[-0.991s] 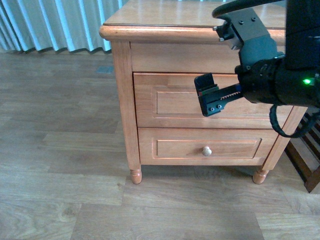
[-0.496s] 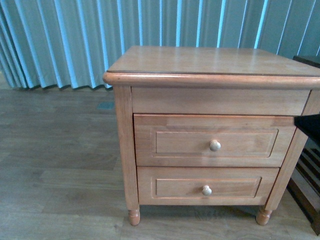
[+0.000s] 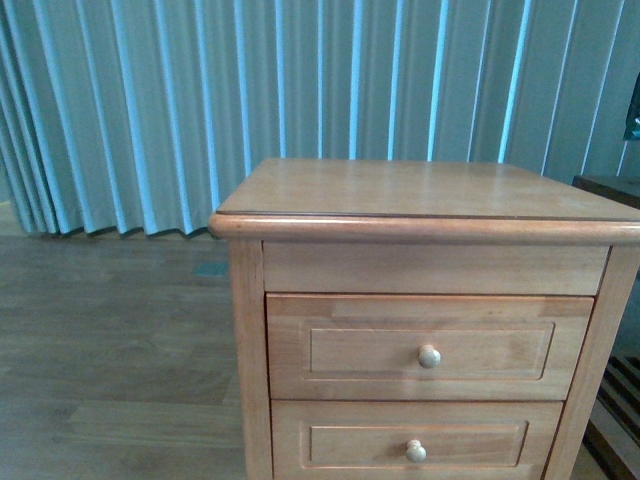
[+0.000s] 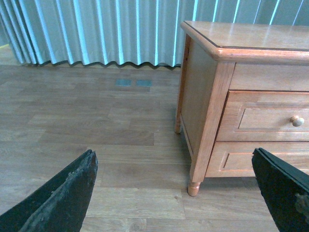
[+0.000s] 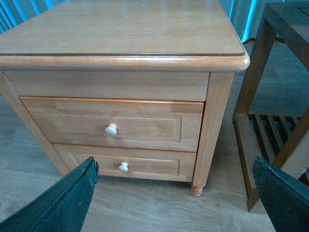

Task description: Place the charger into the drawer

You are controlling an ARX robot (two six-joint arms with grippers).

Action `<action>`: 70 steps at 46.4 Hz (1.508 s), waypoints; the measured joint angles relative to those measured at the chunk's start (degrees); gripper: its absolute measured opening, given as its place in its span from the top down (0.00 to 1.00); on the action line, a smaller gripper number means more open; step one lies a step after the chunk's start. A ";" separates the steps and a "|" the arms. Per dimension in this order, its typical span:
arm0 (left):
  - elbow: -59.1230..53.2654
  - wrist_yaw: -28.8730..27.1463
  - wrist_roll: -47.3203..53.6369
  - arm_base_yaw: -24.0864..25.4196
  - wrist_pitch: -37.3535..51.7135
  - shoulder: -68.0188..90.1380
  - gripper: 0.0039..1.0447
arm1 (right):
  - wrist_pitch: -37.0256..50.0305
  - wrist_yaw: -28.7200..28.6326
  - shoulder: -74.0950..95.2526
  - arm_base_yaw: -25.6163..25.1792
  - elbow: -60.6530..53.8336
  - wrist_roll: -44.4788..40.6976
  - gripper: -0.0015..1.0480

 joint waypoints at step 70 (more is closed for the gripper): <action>0.00 0.00 0.00 0.00 0.00 0.00 0.06 | 0.39 20.90 -36.87 11.96 -25.11 1.25 0.98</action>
